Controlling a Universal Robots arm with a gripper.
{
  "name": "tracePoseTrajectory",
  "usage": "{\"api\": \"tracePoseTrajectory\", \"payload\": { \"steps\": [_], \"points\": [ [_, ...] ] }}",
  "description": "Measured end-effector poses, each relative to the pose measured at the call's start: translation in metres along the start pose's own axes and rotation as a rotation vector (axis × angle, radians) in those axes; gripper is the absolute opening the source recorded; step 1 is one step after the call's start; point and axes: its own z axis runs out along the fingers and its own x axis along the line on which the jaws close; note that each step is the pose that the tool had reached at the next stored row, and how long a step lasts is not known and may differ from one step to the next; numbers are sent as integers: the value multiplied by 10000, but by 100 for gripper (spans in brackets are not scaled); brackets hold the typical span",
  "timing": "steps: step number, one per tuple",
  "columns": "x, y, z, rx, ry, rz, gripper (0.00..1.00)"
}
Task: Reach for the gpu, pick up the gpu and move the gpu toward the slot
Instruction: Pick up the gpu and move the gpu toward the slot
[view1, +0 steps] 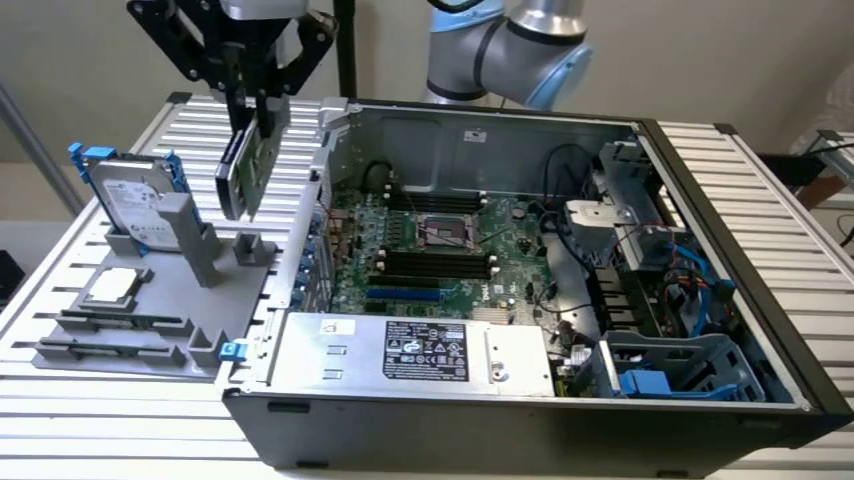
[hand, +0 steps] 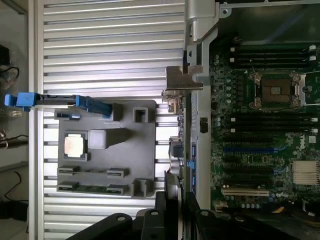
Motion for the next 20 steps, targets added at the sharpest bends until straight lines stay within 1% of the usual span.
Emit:
{"api": "tracePoseTrajectory", "payload": {
  "steps": [2, 5, 17, 20],
  "points": [
    [-90, 3, -40, -3, 0, -1, 26],
    [-221, 8, -75, -2, 4, -1, 26],
    [-764, 30, -129, -21, 3, -2, 26],
    [-891, 41, -140, -22, -11, -3, 26]
  ]
}}
